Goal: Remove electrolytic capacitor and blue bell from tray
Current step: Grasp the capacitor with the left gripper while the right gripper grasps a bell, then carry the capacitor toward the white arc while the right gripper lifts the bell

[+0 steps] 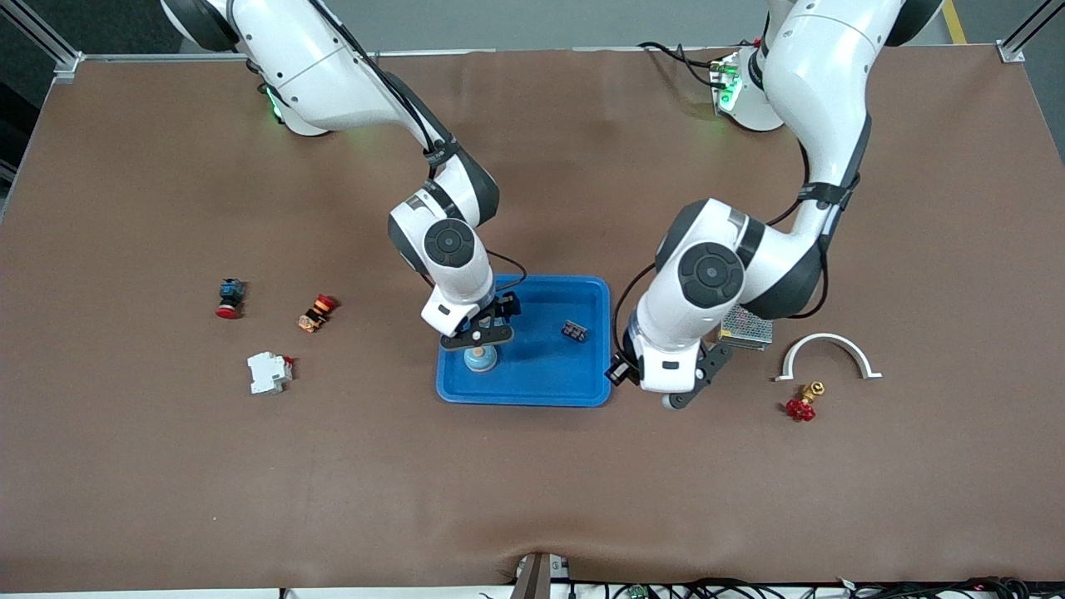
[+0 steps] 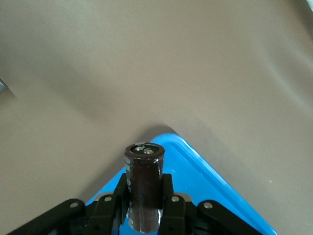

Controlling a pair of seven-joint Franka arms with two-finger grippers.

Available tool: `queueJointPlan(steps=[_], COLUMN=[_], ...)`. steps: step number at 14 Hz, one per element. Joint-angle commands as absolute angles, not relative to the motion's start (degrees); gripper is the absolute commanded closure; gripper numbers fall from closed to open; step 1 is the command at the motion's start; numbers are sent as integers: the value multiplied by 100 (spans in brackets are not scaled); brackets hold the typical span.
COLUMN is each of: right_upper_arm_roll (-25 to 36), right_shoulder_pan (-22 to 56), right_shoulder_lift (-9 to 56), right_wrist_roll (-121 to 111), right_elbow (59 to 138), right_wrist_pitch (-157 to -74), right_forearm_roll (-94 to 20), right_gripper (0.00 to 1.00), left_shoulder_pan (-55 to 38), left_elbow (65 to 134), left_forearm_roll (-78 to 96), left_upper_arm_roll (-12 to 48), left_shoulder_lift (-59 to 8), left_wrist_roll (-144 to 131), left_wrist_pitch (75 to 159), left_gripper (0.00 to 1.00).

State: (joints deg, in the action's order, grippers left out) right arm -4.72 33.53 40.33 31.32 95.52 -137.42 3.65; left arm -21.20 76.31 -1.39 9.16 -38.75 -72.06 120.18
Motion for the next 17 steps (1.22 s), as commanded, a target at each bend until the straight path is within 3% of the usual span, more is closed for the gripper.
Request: queueJointPlan(steps=[1, 7, 15, 17], right_upper_arm_roll=[-483, -483, -483, -483], right_shoulder_pan=[3410, 3437, 3428, 3428], right_shoulder_lift=[4122, 4227, 4245, 4245], right_wrist_roll=[3138, 3138, 3138, 3138], right_elbow=[9554, 9554, 9554, 9554], right_wrist_pitch=[-13851, -13975, -13983, -13983], right_forearm_roll=[448, 448, 448, 448], right_gripper=[0, 0, 0, 18], left_shoulder_pan=[-1795, -933, 394, 702], left_elbow=[7796, 7848, 8104, 8104], left_forearm_roll=[-158, -202, -1115, -1213], left_upper_arm_roll=[923, 914, 923, 923], left_shoulder_lift=[-3613, -3524, -3726, -3823], left_wrist_roll=[-6691, -5495, -4001, -3597], left_wrist_pitch=[11621, 10768, 10793, 10880], left_gripper=[100, 100, 100, 100])
